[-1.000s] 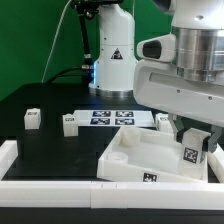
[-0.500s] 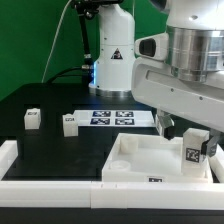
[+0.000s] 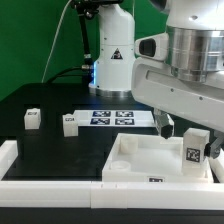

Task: Assemble one leg

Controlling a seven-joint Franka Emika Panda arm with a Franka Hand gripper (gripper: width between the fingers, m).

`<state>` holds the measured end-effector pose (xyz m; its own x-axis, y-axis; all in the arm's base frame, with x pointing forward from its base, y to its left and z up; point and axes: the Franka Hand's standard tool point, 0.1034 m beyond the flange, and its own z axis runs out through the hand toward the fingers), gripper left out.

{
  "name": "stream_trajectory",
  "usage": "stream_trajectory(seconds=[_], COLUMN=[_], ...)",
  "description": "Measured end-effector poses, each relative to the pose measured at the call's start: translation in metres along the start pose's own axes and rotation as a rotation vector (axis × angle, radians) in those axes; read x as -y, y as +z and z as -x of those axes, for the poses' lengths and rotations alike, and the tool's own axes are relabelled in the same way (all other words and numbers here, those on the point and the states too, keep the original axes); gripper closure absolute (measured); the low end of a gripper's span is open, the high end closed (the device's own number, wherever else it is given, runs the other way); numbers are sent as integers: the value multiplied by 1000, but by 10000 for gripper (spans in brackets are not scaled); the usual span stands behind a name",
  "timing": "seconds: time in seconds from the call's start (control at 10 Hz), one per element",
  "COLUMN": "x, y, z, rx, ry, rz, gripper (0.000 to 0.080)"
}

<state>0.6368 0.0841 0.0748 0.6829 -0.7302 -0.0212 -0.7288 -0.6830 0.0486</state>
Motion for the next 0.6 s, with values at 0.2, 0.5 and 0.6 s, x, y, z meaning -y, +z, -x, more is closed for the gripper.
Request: stream_trajectory(seconds=[0.2, 0.5, 0.6], x=[0, 0, 0], y=[0, 0, 0], z=[0, 0, 0], rx=[0, 0, 0], ry=[0, 0, 0], rz=[0, 0, 0], gripper=[151, 151, 151])
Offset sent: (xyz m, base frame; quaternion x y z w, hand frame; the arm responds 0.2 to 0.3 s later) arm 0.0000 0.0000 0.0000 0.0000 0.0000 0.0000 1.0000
